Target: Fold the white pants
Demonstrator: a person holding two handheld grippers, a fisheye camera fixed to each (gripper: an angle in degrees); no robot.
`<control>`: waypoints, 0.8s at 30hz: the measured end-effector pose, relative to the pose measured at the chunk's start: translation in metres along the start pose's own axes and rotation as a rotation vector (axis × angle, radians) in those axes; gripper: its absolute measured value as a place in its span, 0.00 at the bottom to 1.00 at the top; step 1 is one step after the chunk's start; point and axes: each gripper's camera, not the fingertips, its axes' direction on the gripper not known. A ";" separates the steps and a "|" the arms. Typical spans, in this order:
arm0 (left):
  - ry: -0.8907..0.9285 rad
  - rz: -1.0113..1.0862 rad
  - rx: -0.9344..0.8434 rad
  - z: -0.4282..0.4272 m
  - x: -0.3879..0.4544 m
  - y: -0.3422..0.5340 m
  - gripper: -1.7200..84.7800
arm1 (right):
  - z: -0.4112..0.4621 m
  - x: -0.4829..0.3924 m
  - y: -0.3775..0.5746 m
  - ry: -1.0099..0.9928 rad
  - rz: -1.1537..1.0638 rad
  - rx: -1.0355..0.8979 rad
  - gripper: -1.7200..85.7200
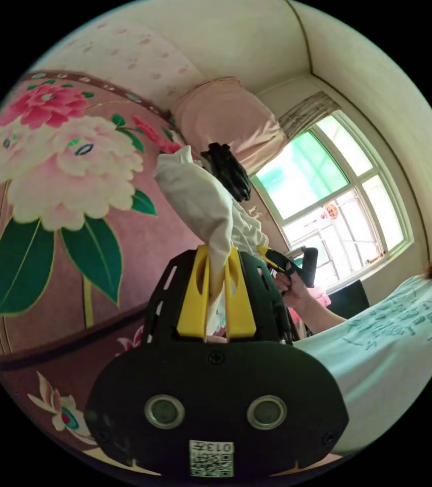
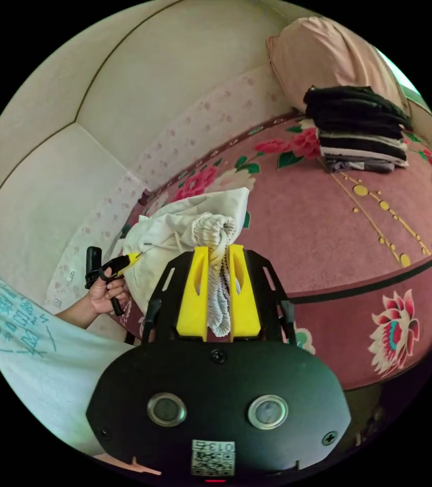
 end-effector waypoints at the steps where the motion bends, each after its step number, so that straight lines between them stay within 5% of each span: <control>1: -0.007 0.057 -0.011 0.014 0.017 -0.008 0.07 | -0.017 0.009 -0.003 0.013 -0.007 0.030 0.10; 14: 0.062 0.357 0.032 0.267 0.156 -0.149 0.08 | -0.197 0.174 -0.131 0.186 -0.205 0.315 0.10; 24: -0.144 0.449 0.026 0.438 0.195 -0.321 0.09 | -0.177 0.250 -0.343 0.398 -0.312 0.402 0.10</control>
